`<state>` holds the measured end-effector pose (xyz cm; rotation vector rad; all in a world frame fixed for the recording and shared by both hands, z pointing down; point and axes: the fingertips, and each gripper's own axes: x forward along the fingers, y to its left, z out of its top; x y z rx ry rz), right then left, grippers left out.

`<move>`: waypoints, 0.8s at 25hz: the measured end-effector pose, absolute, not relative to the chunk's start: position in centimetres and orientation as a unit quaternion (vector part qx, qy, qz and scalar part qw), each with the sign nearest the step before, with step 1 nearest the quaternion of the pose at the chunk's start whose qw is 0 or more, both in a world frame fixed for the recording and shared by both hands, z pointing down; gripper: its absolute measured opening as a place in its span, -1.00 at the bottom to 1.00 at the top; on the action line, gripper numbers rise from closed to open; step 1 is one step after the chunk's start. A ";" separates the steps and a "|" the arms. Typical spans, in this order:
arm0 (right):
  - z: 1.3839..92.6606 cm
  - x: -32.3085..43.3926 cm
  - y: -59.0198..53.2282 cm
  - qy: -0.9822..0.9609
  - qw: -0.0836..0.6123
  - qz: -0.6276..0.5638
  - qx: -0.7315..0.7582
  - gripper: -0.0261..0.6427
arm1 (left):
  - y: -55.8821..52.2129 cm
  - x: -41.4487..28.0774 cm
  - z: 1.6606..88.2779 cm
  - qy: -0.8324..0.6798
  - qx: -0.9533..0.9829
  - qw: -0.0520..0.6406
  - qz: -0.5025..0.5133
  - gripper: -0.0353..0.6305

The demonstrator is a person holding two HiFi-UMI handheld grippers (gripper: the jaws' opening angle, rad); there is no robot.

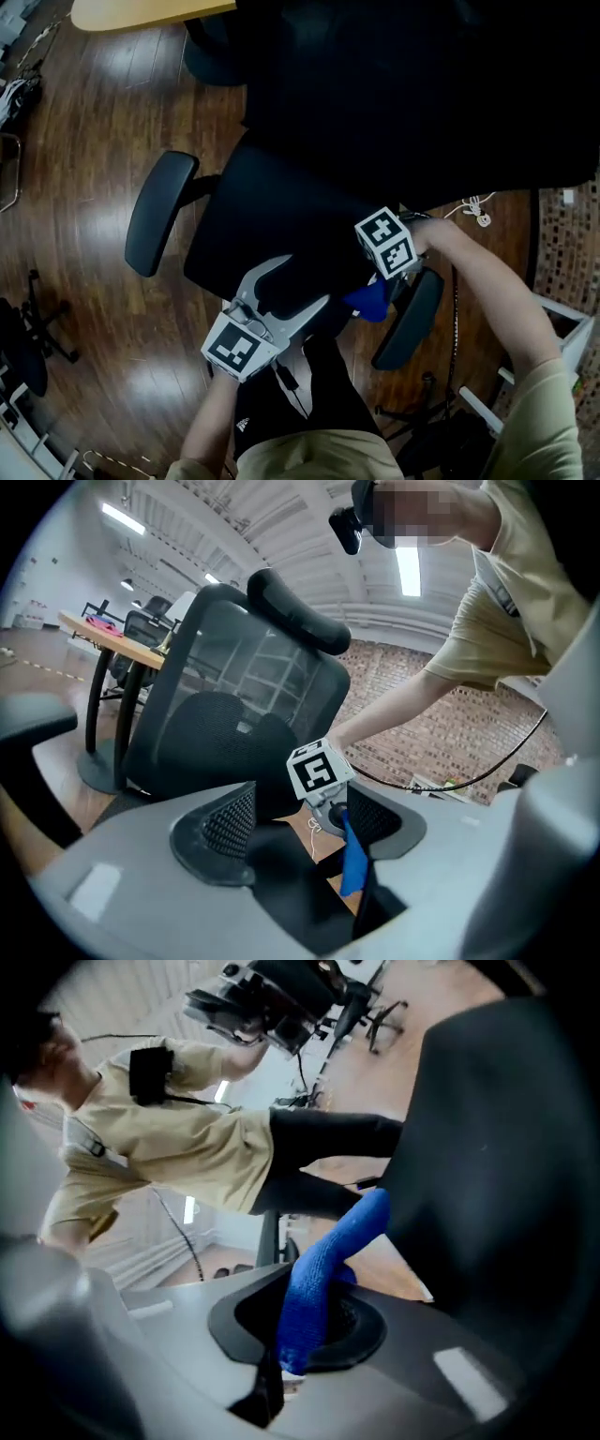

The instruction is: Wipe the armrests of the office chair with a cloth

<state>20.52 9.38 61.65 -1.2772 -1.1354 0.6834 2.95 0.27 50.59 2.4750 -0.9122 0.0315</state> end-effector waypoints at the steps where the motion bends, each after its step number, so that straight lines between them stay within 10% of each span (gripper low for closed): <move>1: 61.7 21.2 9.9 -0.452 0.599 0.317 -0.580 -0.87 | 0.3 2.6 51.5 -0.338 0.906 0.254 0.010 -0.04; 20: 77.2 24.9 8.6 -0.502 0.675 0.140 -0.522 -0.87 | 0.4 3.4 55.5 -0.344 0.898 0.273 0.000 -0.04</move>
